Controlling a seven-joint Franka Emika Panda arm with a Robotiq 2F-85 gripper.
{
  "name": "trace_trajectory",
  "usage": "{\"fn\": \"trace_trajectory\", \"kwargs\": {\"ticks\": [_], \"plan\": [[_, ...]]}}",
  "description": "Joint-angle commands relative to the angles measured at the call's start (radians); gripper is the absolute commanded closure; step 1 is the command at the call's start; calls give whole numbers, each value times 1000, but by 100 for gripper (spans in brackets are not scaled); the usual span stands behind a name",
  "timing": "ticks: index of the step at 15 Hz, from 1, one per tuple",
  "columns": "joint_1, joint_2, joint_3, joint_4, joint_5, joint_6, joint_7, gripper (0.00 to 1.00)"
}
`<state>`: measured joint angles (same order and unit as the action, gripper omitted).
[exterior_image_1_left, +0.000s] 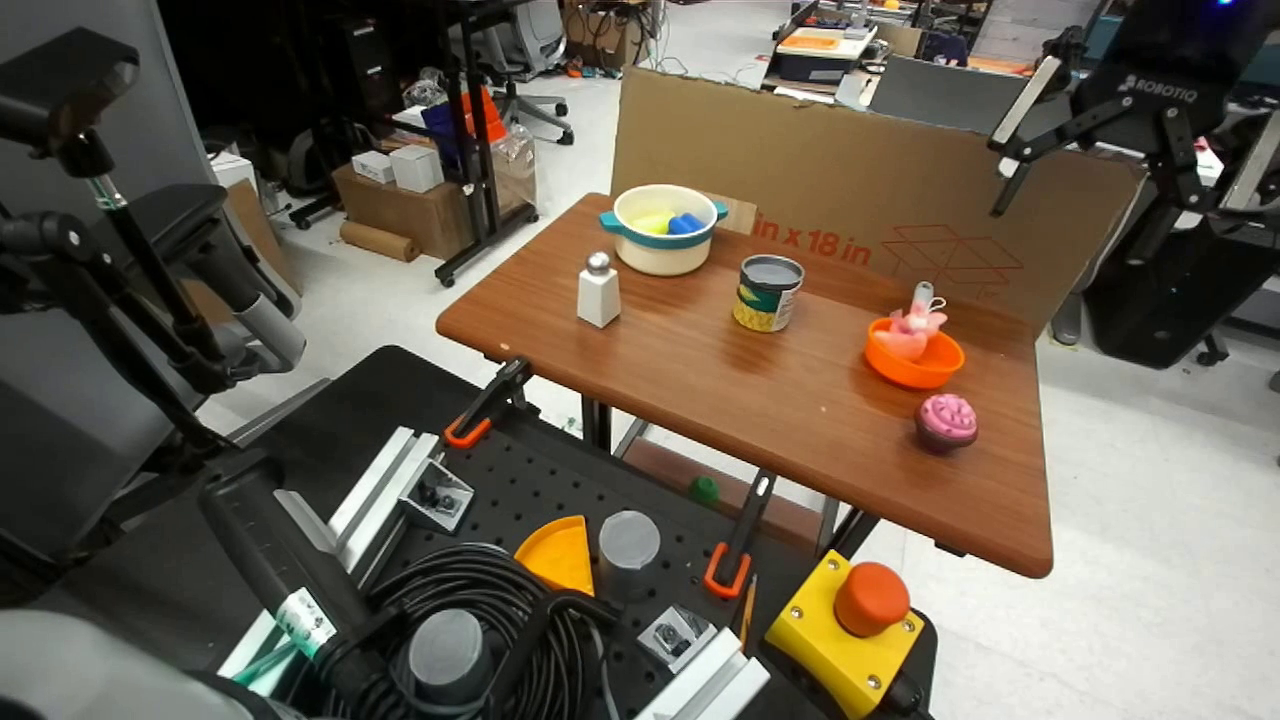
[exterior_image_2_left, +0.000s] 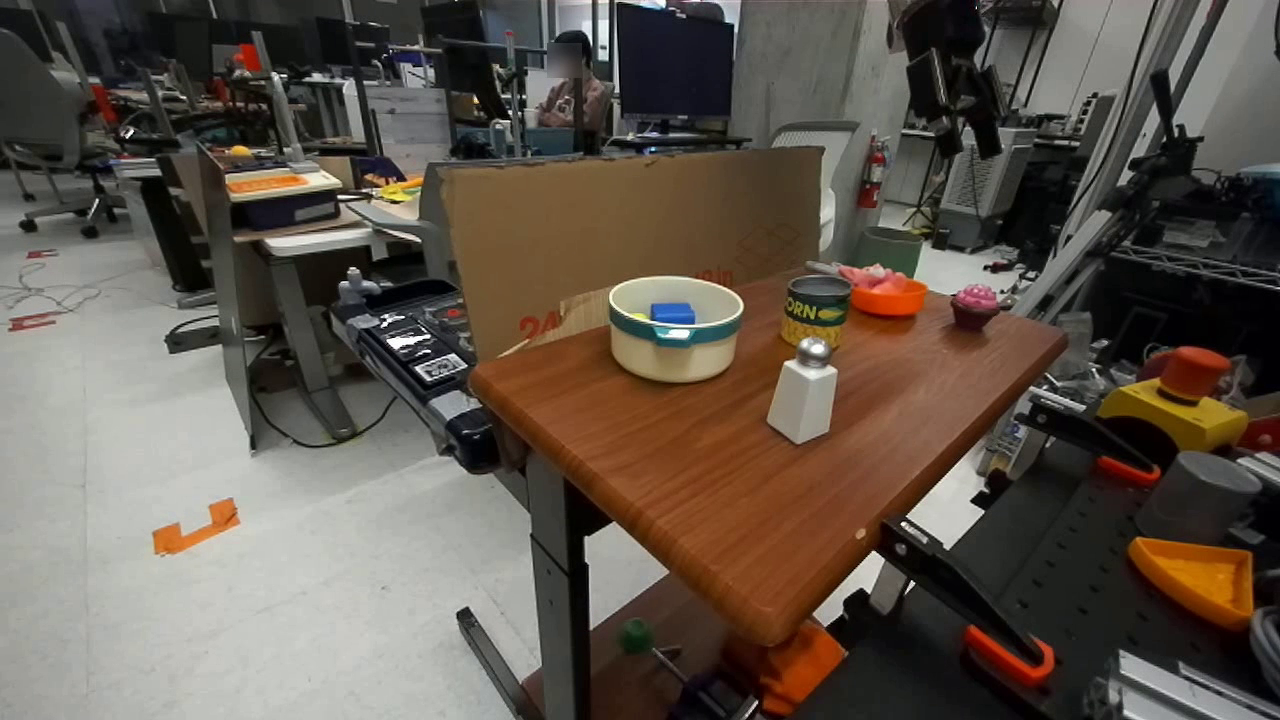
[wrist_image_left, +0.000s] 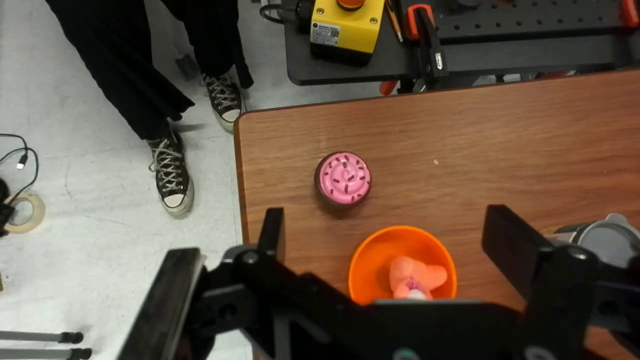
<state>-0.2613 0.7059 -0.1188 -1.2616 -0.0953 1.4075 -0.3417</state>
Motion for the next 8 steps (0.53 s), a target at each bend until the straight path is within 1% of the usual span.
{"fn": "trace_trajectory", "kwargs": {"ticks": [1, 4, 7, 8], "plan": [[5, 72, 6, 84, -27, -79, 5, 0], [6, 99, 6, 112, -30, -105, 5, 0], [10, 113, -1, 129, -37, -91, 34, 0], [14, 116, -9, 134, -46, -76, 63, 0]]}}
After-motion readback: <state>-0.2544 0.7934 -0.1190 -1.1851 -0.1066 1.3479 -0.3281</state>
